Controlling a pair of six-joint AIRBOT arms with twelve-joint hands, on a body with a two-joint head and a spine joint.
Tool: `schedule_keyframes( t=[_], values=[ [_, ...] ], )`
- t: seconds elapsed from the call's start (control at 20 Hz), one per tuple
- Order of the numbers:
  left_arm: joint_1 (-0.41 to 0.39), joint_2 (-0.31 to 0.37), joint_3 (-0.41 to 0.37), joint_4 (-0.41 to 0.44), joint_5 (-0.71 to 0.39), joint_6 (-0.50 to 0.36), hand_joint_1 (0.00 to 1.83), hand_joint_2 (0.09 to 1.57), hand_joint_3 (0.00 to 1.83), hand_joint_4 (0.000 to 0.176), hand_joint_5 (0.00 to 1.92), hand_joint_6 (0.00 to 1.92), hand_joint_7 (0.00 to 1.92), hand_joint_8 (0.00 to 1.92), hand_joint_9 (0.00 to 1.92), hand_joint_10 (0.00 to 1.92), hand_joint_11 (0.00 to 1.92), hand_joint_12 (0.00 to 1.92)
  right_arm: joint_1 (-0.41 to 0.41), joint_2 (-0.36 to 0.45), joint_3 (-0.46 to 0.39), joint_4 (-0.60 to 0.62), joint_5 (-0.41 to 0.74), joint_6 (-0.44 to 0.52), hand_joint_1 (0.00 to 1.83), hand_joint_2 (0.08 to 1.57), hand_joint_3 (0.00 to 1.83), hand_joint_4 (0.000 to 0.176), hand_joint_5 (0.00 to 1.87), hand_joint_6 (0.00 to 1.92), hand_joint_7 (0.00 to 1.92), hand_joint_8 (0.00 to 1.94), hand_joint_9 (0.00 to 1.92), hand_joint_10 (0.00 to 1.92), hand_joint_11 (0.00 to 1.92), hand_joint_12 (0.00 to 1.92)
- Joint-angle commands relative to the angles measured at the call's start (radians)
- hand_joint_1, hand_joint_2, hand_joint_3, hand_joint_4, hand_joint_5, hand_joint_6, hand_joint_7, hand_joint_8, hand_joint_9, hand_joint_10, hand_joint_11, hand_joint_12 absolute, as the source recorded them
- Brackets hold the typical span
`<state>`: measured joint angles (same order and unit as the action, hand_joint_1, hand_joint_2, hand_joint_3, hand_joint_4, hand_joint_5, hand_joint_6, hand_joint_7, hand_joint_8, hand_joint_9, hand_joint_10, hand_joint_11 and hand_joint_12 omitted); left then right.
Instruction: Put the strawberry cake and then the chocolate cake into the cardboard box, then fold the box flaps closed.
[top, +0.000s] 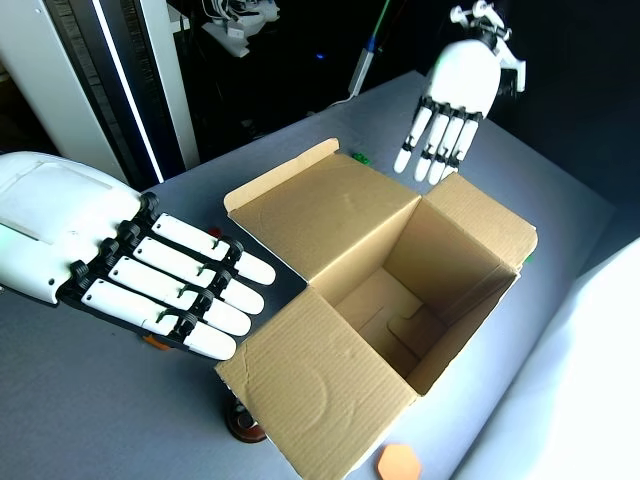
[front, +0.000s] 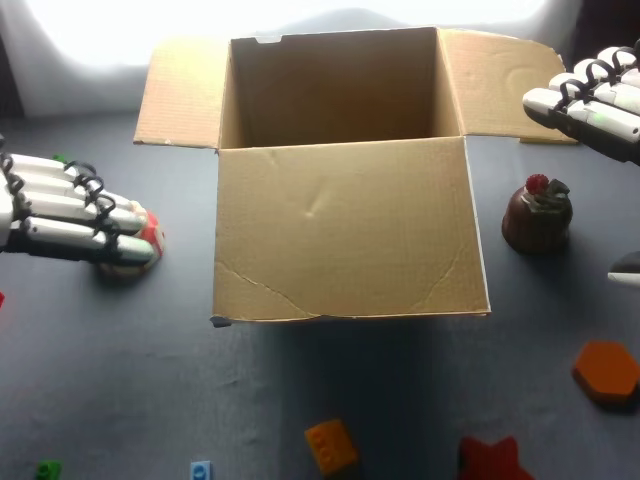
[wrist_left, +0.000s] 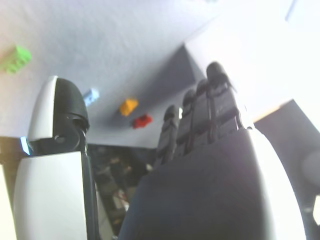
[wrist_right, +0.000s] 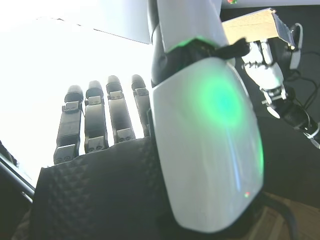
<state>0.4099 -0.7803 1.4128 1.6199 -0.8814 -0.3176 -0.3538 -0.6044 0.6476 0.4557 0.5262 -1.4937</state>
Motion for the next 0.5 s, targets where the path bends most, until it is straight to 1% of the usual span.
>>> schedule_keyframes(
  t=[0.0,0.05,0.1,0.15,0.2,0.25,0.3,0.35,0.45],
  values=[
    [-0.005,-0.003,0.007,-0.066,-0.01,0.004,1.08,1.05,0.01,0.091,0.0,0.0,0.01,0.0,0.0,0.0,0.0,0.35,0.005,0.01,-0.003,-0.017,0.118,-0.002,1.08,0.99,0.01,0.034,0.0,0.0,0.0,0.0,0.0,0.0,0.0,0.0],
    [-0.006,-0.016,0.016,-0.066,-0.006,0.005,1.1,1.04,0.0,0.092,0.0,0.0,0.01,0.0,0.01,0.0,0.0,0.35,0.005,0.01,-0.003,-0.017,0.118,-0.002,1.04,1.01,0.02,0.03,0.0,0.0,0.0,0.0,0.0,0.0,0.0,0.0],
    [-0.006,-0.032,0.028,-0.066,-0.004,0.006,1.12,1.02,0.0,0.093,0.0,0.0,0.03,0.0,0.04,0.01,0.0,0.38,0.005,0.01,-0.003,-0.017,0.118,-0.002,1.04,1.01,0.01,0.038,0.0,0.0,0.0,0.0,0.0,0.0,0.0,0.0],
    [-0.005,-0.046,0.039,-0.066,0.007,0.006,1.12,1.02,0.0,0.093,0.0,0.0,0.03,0.0,0.04,0.01,0.0,0.38,0.005,0.01,-0.003,-0.017,0.118,-0.002,1.04,1.01,0.01,0.038,0.0,0.0,0.0,0.0,0.0,0.0,0.0,0.0],
    [-0.002,-0.06,0.053,-0.066,0.016,0.006,1.1,1.03,0.0,0.098,0.0,0.0,0.04,0.0,0.06,0.01,0.0,0.44,0.005,0.01,-0.003,-0.017,0.118,-0.002,1.03,1.0,0.01,0.044,0.0,0.0,0.0,0.0,0.0,0.0,0.0,0.0],
    [0.001,-0.078,0.071,-0.066,0.021,0.006,1.09,1.04,0.01,0.094,0.01,0.0,0.05,0.0,0.08,0.02,0.0,0.5,0.005,0.01,-0.003,-0.017,0.118,-0.002,1.05,1.0,0.01,0.044,0.0,0.0,0.0,0.0,0.0,0.0,0.0,0.0],
    [0.004,-0.094,0.086,-0.066,0.022,0.006,1.04,1.06,0.02,0.093,0.0,0.0,0.04,0.0,0.08,0.01,0.0,0.52,0.005,0.01,-0.003,-0.017,0.118,-0.002,1.09,1.0,0.01,0.043,0.0,0.0,0.0,0.0,0.0,0.0,0.0,0.0],
    [0.006,-0.11,0.103,-0.066,0.022,0.006,1.06,1.05,0.01,0.09,0.0,0.0,0.04,0.0,0.08,0.01,0.0,0.52,0.005,0.01,-0.003,-0.017,0.118,-0.002,1.08,1.0,0.01,0.045,0.0,0.0,0.0,0.0,0.0,0.0,0.0,0.0],
    [0.007,-0.137,0.129,-0.066,0.029,0.0,1.1,1.02,0.0,0.092,0.0,0.0,0.04,0.0,0.08,0.01,0.0,0.48,0.005,0.01,-0.003,-0.017,0.12,-0.002,1.09,1.0,0.0,0.045,0.0,0.0,0.0,0.0,0.0,0.0,0.0,0.0]
  ],
)
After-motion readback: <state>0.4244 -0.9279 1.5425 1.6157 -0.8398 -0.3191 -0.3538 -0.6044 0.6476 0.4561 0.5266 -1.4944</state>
